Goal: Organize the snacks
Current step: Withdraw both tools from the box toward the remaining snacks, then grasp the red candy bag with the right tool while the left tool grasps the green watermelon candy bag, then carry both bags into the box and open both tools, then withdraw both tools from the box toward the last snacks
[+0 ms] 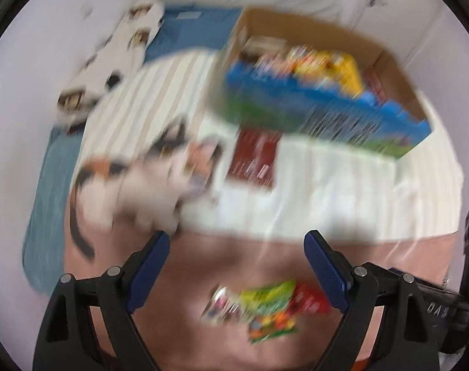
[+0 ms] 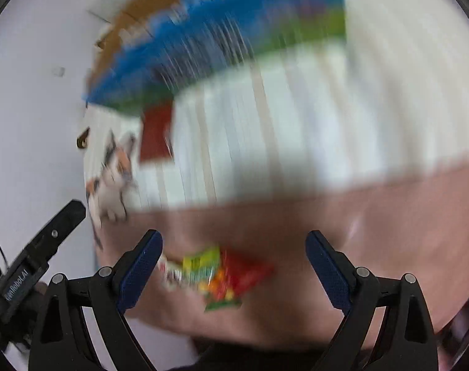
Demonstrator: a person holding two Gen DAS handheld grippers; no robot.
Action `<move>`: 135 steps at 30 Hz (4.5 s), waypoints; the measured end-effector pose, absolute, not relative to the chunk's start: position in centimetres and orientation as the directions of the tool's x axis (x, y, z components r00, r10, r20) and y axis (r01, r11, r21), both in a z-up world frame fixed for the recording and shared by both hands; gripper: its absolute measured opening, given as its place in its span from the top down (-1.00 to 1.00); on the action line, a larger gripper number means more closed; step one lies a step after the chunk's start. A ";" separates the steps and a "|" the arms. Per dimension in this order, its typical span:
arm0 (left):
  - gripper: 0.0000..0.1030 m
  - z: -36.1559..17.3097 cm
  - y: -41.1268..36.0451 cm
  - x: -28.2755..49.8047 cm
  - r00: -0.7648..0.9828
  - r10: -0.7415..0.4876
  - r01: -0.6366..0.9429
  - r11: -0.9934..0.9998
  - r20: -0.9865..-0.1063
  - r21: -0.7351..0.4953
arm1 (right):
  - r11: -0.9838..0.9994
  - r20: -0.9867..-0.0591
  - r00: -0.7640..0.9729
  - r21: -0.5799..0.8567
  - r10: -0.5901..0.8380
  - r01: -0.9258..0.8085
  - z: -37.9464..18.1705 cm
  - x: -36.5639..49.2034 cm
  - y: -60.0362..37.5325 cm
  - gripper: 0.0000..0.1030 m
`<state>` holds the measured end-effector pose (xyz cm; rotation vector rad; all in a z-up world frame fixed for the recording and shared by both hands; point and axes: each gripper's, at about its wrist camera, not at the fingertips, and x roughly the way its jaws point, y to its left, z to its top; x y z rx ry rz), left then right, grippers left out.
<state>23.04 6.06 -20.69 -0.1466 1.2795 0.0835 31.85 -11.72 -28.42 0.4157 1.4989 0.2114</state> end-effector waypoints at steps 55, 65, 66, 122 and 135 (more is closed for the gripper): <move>-0.06 -36.7 -0.7 18.8 0.000 -0.118 -0.186 0.976 -0.993 -0.116 | 0.878 -0.875 -0.114 0.453 0.471 0.156 -38.1 26.1 -12.0 0.40; -0.02 -30.4 -2.1 19.6 0.093 -0.185 -0.154 0.968 -0.978 -0.197 | 0.876 -0.888 0.024 0.458 0.460 0.150 -33.7 26.9 -15.7 0.40; -0.02 -29.6 -2.4 19.9 0.107 -0.192 -0.145 0.968 -0.975 -0.207 | 0.874 -0.886 0.037 0.462 0.462 0.150 -33.2 27.1 -16.2 0.40; -0.76 -22.3 -2.0 48.7 0.086 -0.177 -0.028 0.983 -0.980 -0.180 | 0.994 -0.957 0.275 0.105 0.096 0.019 -20.5 55.5 -16.2 -0.82; -0.76 -17.7 -1.1 45.4 0.217 -0.119 -0.008 0.992 -0.969 -0.123 | 0.999 -0.955 0.294 0.042 0.040 0.002 -19.0 53.7 -15.1 -0.85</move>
